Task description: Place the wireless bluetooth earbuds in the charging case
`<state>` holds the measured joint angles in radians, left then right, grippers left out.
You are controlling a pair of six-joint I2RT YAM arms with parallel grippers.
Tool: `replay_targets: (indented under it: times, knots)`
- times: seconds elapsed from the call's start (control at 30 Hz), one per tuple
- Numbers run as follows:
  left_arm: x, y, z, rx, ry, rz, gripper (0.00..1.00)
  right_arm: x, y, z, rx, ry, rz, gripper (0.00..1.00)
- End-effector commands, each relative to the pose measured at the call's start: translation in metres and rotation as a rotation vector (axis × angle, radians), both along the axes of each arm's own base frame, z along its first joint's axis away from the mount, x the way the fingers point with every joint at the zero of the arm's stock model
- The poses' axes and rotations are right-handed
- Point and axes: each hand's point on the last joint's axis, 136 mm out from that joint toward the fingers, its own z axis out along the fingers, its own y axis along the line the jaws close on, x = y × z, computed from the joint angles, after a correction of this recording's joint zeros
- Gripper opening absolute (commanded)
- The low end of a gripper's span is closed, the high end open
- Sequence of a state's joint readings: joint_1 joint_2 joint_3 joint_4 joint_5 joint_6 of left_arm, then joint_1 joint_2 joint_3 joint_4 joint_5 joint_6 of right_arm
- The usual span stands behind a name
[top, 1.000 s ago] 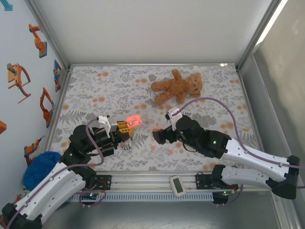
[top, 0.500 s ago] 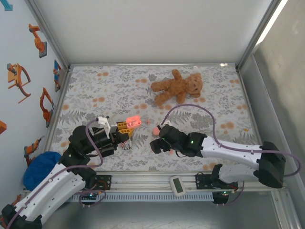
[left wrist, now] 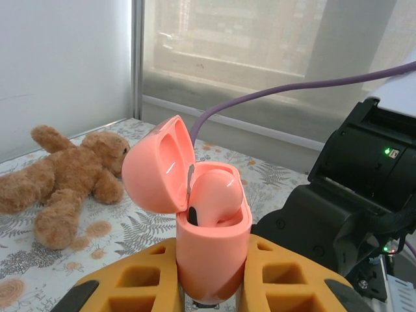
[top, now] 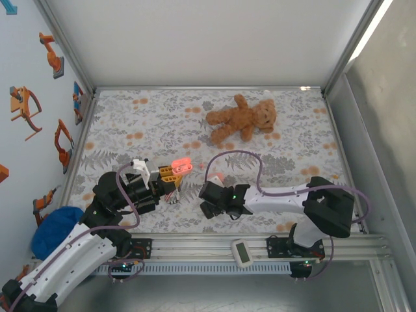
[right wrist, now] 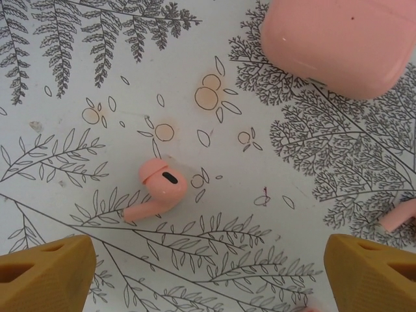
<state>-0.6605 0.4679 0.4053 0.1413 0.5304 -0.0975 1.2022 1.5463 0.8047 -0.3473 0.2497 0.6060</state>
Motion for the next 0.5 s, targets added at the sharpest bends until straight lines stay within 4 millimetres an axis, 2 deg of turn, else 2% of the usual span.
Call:
replay_targets:
  times: [0.0,0.17,0.47]
  knots:
    - [-0.002,0.001,0.003,-0.002,-0.029,-0.001,0.03,0.009,0.018,0.008,0.035,-0.037,0.002,0.88]
    - [-0.002,0.001,0.003,-0.002,-0.029,-0.001,0.03,0.011,0.024,0.001,0.009,-0.032,0.011,0.85]
    - [-0.002,0.001,0.002,0.0,-0.026,-0.001,0.03,0.009,0.025,-0.011,-0.05,0.0,0.024,0.72]
